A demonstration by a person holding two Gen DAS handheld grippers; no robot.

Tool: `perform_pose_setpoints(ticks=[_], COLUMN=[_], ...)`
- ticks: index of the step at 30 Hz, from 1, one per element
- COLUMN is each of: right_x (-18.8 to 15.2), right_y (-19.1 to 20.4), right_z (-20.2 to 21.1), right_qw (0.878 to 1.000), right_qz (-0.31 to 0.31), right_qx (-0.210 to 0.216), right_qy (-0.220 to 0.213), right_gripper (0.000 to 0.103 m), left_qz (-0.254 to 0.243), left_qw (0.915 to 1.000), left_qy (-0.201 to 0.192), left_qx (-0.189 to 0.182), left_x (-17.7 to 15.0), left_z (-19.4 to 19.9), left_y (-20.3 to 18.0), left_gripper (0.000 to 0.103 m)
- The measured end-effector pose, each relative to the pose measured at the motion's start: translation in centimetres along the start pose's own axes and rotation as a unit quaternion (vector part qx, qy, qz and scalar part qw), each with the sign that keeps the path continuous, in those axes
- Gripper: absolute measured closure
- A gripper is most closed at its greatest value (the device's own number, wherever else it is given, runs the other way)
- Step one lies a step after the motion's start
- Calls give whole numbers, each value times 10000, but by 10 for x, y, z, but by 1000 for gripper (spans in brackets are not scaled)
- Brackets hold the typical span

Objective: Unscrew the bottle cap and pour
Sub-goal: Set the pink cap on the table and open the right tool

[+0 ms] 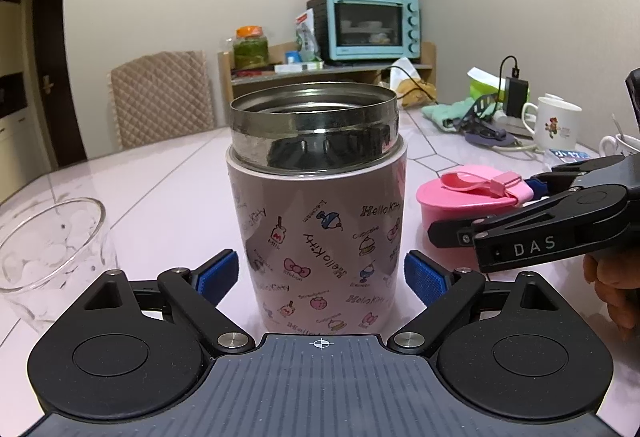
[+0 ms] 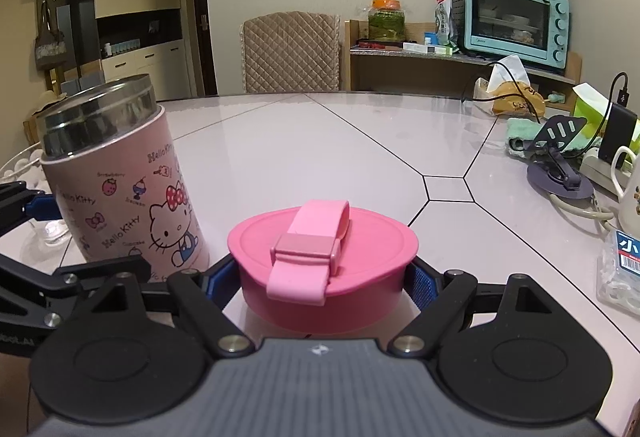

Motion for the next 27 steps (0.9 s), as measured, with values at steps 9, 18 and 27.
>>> perform_pose_setpoints(ticks=[9,18,27], right_x=[0,0,-2], right_y=[-1,0,0], right_z=[-4,-6,-5], right_qw=[9999,9998,9995], right_qz=[-13,26,7], right_qx=[-17,-69,-84], right_qy=[98,175,288], right_gripper=[18,18,18], left_qz=[8,41,66], left_qw=[10000,10000,10000], left_qy=[25,42,37], left_qx=[-20,-13,-27], left_x=[-6,-6,-6], left_z=[7,8,12], left_y=[10,7,7], left_gripper=[9,9,9])
Point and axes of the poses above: each gripper's, at about its wrist camera, not at the fingertips, and z roughly against the way its jaws point, y to its left, x to its top, the point moved 1 cm from there along -z, roughly the way its jaws point, and after that the axes turned 8 degrees about x, right-handed, at the moved point
